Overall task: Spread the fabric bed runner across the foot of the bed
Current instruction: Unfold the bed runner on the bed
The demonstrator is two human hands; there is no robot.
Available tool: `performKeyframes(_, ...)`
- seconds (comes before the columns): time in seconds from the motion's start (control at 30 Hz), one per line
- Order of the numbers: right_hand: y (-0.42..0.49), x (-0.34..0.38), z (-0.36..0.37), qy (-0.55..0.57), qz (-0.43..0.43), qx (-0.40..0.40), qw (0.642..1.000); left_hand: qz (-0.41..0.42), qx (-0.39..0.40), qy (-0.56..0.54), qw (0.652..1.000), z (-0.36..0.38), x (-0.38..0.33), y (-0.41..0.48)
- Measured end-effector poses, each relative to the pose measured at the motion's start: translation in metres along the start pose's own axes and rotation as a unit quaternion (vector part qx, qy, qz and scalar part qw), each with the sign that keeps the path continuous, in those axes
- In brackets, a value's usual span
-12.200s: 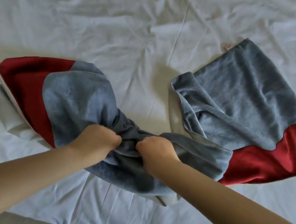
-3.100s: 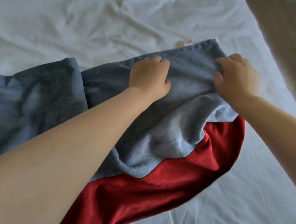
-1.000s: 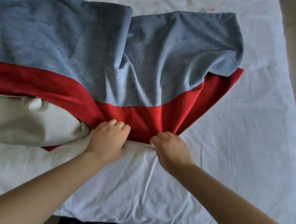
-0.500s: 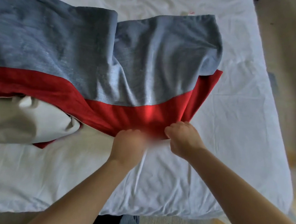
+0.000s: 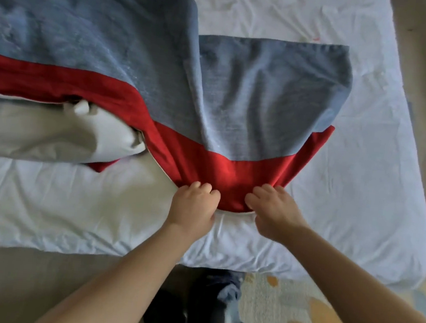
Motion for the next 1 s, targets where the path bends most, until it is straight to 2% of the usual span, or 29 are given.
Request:
performKeyframes(0.33,0.013,-0.1,-0.016,-0.09,-0.048,-0.089,0.991,0.009,-0.068,-0.046,0.997,0.006,-0.093,0.055)
performKeyframes(0.43,0.016,-0.112,-0.018,-0.081,-0.077,-0.103,0.988,-0.017,-0.087,-0.052,0.995,0.008,-0.105,0.073)
performKeyframes(0.53,0.012,-0.128,-0.017,-0.053,-0.062,-0.111,0.99,-0.037,-0.097,-0.039,0.994,0.014,-0.114,0.08)
performKeyframes(0.73,-0.01,-0.141,-0.01,-0.008,-0.051,-0.074,0.996,-0.065,-0.083,-0.031,0.994,0.016,-0.116,0.081)
performKeyframes(0.9,-0.067,-0.136,-0.001,0.024,-0.063,-0.037,0.997,0.028,-0.014,0.007,0.999,0.021,-0.153,0.077)
performKeyframes(1.0,-0.095,-0.131,0.011,0.037,-0.05,-0.029,0.998,0.057,0.003,0.006,0.998,0.026,-0.165,0.071)
Point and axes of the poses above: each hand's wrist, its own y-axis towards the middle knuckle, its own z-axis out of the palm, x = y × z, the point moved 7 cm from there along y, towards the middle knuckle, and after that the axes turned 3 degrees about -y, right-handed, at the moved point
